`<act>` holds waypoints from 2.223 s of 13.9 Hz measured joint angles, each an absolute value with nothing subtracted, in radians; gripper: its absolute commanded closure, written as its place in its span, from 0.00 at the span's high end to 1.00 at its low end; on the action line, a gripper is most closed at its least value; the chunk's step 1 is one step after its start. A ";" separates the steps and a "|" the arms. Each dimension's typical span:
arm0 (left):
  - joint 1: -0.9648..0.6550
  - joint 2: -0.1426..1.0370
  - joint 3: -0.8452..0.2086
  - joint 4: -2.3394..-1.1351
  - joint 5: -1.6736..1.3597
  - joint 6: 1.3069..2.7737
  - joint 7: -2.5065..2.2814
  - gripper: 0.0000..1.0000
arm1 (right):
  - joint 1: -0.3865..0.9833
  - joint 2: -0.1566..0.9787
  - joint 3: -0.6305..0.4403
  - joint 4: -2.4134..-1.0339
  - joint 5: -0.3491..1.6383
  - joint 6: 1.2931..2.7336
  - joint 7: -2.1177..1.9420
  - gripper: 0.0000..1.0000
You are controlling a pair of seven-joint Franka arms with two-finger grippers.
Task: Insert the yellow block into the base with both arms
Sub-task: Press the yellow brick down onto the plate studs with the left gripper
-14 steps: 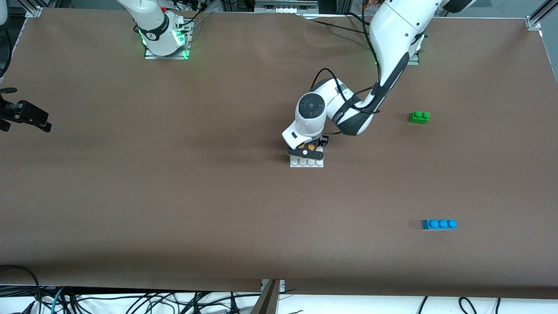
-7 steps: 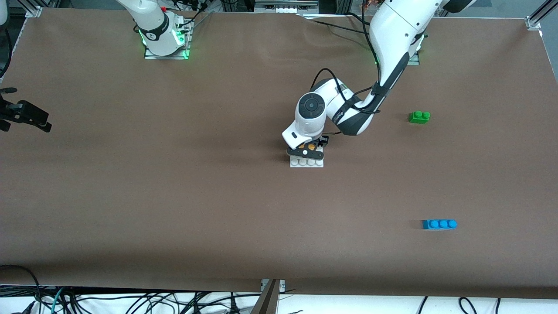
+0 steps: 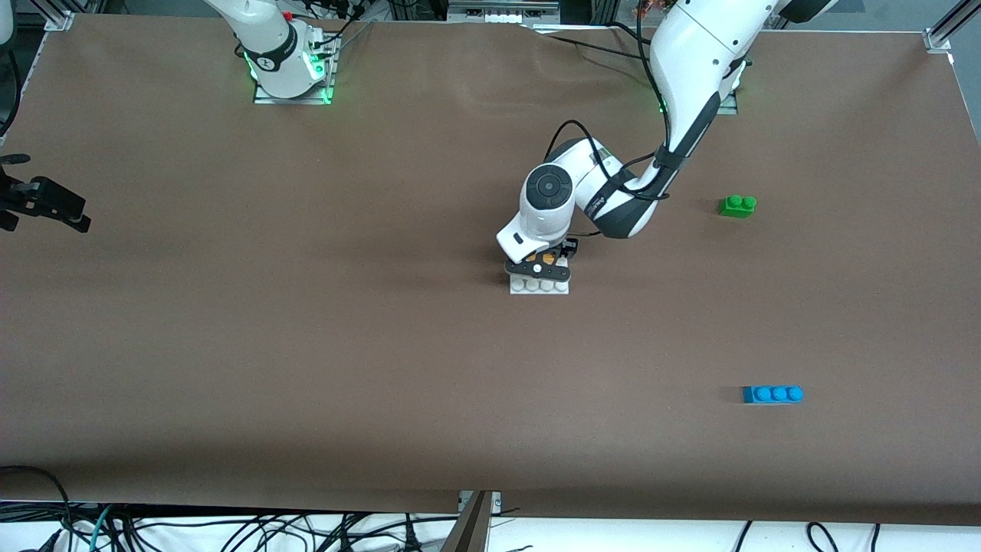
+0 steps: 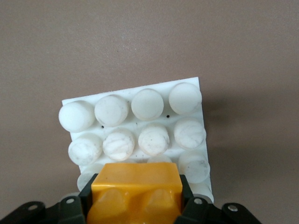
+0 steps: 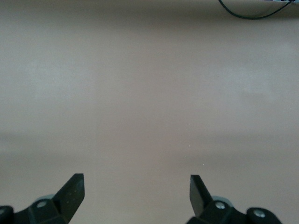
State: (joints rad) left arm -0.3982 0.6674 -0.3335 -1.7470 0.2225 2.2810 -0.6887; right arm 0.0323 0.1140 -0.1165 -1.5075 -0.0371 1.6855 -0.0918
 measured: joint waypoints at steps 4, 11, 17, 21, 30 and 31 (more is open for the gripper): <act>-0.396 0.667 -0.341 -1.745 0.221 2.261 -0.690 0.10 | 0.032 0.114 -0.116 -1.508 -0.037 1.685 -0.092 1.00; -0.395 0.668 -0.342 -1.745 0.220 2.260 -0.661 0.09 | 0.031 0.114 -0.117 -1.508 -0.037 1.686 -0.092 1.00; -0.388 0.668 -0.341 -1.745 0.195 2.261 -0.627 0.09 | 0.030 0.114 -0.116 -1.508 -0.037 1.685 -0.092 1.00; -0.380 0.668 -0.341 -1.744 0.178 2.259 -0.620 0.09 | 0.030 0.114 -0.116 -1.508 -0.037 1.685 -0.092 1.00; -0.365 0.668 -0.343 -1.733 0.178 2.253 -0.611 0.09 | 0.029 0.114 -0.117 -1.508 -0.037 1.685 -0.092 1.00; -0.366 0.668 -0.345 -1.733 0.178 2.253 -0.611 0.09 | 0.029 0.114 -0.117 -1.508 -0.037 1.685 -0.092 1.00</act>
